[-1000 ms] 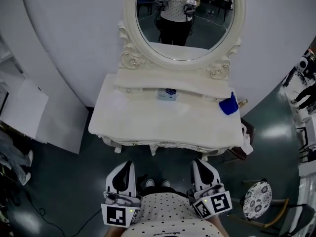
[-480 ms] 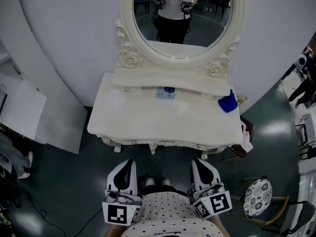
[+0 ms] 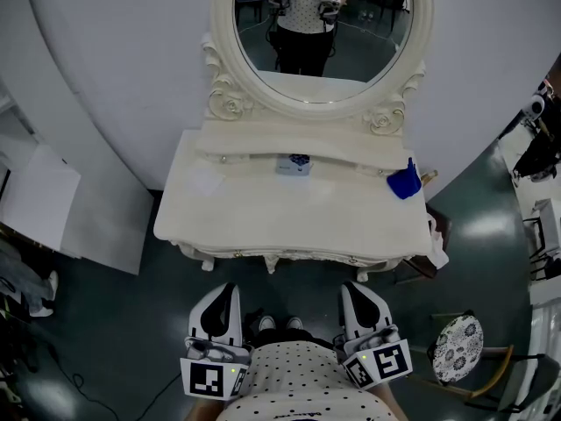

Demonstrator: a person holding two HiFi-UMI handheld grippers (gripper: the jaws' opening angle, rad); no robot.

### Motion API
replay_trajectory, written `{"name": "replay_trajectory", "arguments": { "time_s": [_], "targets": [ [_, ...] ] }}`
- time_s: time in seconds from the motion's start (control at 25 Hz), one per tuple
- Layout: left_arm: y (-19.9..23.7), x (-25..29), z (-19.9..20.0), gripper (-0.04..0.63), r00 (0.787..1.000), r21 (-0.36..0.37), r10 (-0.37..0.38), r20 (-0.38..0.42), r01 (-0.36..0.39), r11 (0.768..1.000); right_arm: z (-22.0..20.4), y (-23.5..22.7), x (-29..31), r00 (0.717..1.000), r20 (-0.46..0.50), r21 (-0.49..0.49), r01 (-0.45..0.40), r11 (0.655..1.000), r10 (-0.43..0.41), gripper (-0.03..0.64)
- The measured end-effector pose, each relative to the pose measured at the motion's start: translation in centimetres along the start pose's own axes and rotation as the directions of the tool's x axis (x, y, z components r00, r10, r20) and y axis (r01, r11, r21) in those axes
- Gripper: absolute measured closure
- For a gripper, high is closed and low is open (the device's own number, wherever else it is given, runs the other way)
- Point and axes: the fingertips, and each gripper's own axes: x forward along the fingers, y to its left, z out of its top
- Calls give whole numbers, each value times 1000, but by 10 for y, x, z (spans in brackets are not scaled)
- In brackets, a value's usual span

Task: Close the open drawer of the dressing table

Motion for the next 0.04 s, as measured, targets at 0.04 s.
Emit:
{"name": "replay_trajectory", "arguments": {
  "time_s": [0.04],
  "targets": [
    [1, 0, 0, 586, 1000, 0, 1, -1, -1, 1000, 0, 0, 0, 1000, 0, 0, 1, 1000, -1, 609]
  ]
}}
